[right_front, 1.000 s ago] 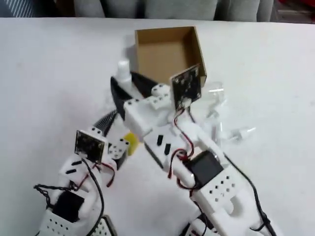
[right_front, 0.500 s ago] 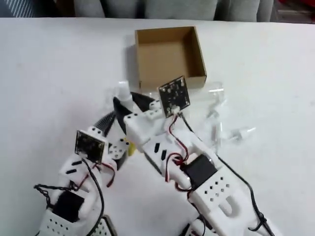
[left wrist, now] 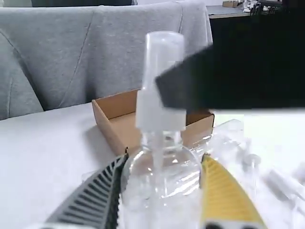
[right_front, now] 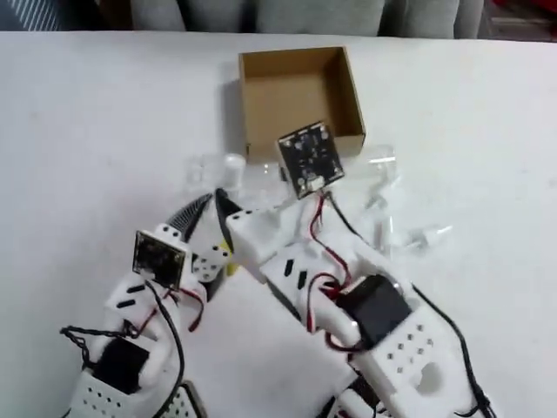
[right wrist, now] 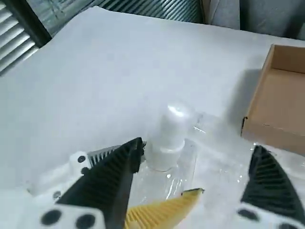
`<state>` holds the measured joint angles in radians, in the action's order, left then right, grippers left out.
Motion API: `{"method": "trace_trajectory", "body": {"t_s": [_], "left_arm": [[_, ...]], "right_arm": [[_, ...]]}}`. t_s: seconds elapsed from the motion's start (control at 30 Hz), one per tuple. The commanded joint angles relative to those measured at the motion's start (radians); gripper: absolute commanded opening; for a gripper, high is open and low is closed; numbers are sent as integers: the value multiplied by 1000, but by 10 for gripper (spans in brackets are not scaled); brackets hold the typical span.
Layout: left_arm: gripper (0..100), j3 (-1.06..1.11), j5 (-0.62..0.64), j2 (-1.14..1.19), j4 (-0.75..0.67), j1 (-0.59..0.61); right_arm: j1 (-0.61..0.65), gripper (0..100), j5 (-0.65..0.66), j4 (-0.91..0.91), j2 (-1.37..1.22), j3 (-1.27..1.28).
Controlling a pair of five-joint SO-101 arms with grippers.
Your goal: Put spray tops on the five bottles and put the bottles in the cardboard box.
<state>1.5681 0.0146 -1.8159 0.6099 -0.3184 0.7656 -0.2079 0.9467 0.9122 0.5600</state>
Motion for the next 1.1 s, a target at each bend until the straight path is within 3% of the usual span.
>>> {"method": "trace_trajectory", "body": {"t_s": [0.0,0.1,0.2,0.27,0.33,0.43,0.7,1.07], "left_arm": [[20,-3,-9,-12,-37,-10],[20,20,-9,-12,-43,-10],[20,25,-9,-12,-43,-10],[20,23,-9,-12,-43,-10],[20,21,-9,-12,-43,-10],[20,18,-8,-12,-43,-10],[20,18,-9,-12,-40,-15],[20,25,-9,-12,-40,-16]], "right_arm": [[4,330,-5,124,21,-161],[-30,262,-5,213,19,-236],[-127,98,14,216,10,-265],[-188,2,97,177,10,-235],[-240,49,146,142,10,-172],[-275,19,157,41,10,-57],[-252,15,158,-366,-30,235],[-128,15,149,-378,-87,256]]}}
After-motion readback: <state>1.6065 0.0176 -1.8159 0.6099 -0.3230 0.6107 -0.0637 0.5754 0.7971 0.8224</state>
